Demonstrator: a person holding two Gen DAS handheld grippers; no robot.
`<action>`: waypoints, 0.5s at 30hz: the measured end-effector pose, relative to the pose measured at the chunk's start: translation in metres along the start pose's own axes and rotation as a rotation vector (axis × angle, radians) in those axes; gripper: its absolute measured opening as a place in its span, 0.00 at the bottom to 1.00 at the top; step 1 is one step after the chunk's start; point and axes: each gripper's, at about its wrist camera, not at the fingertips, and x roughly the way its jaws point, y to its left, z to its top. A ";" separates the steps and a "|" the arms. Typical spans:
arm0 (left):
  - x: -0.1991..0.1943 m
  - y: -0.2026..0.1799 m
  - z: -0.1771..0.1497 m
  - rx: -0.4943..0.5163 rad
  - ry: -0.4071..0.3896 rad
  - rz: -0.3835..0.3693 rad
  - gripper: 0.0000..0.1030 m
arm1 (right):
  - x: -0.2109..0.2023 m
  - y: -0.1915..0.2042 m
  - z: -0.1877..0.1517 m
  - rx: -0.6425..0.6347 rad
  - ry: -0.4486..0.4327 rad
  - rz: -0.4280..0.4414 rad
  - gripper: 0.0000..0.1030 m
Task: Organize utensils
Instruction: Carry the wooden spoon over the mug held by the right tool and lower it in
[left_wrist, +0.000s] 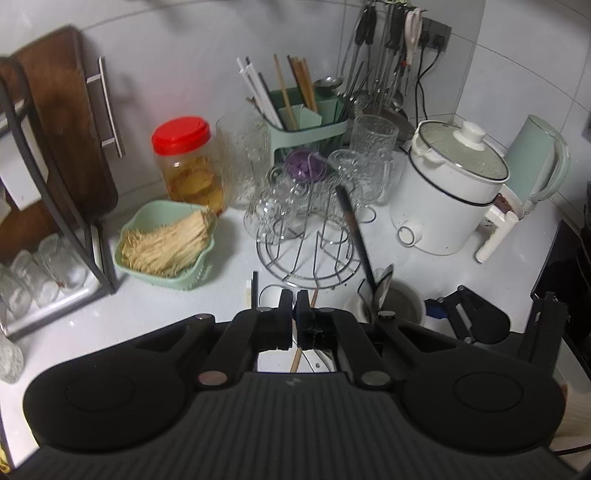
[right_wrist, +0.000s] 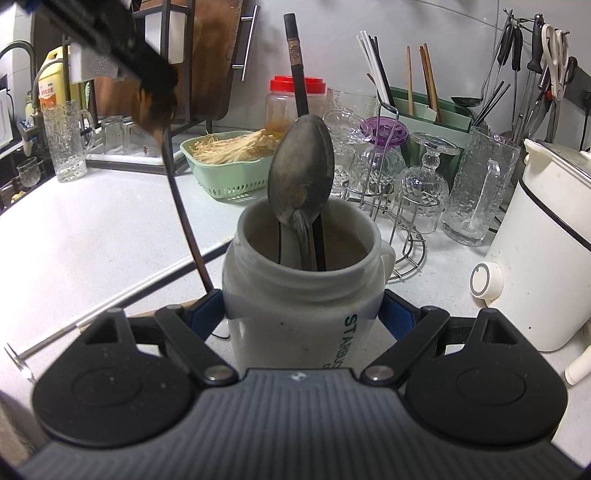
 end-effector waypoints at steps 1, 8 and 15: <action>-0.003 -0.002 0.002 0.011 -0.004 0.003 0.02 | 0.000 0.000 0.000 0.000 0.000 0.000 0.89; -0.034 -0.012 0.027 0.083 -0.048 0.018 0.02 | 0.000 0.000 0.000 0.000 0.001 -0.001 0.89; -0.056 -0.028 0.048 0.143 -0.083 0.008 0.02 | 0.001 0.001 0.001 -0.003 0.000 0.005 0.89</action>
